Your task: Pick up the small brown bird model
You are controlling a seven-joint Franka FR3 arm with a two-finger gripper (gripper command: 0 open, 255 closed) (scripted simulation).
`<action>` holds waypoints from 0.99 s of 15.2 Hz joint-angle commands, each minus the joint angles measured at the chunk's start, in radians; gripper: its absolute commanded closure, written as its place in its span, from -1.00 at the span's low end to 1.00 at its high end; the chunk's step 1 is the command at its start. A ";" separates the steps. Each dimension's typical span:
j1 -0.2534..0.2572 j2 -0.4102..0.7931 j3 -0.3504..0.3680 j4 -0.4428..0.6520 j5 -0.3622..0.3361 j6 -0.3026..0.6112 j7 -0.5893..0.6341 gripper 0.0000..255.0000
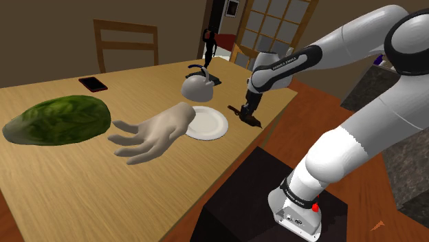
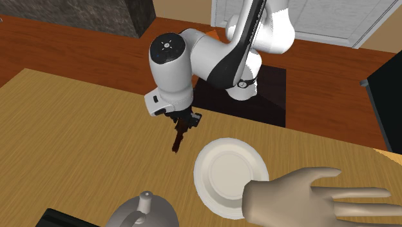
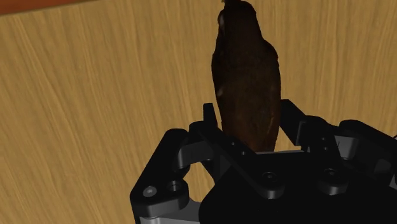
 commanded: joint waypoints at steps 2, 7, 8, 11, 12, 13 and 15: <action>-0.003 -0.032 0.003 0.015 -0.004 -0.046 0.001 1.00; -0.004 -0.081 0.012 0.046 -0.008 -0.126 0.004 1.00; -0.005 -0.090 0.014 0.053 -0.008 -0.142 0.004 1.00; -0.005 -0.116 0.019 0.075 -0.009 -0.189 0.005 1.00; -0.005 -0.123 0.021 0.083 -0.009 -0.204 0.005 1.00; -0.005 -0.131 0.023 0.091 -0.009 -0.220 0.005 1.00; -0.005 -0.132 0.023 0.092 -0.009 -0.222 0.005 1.00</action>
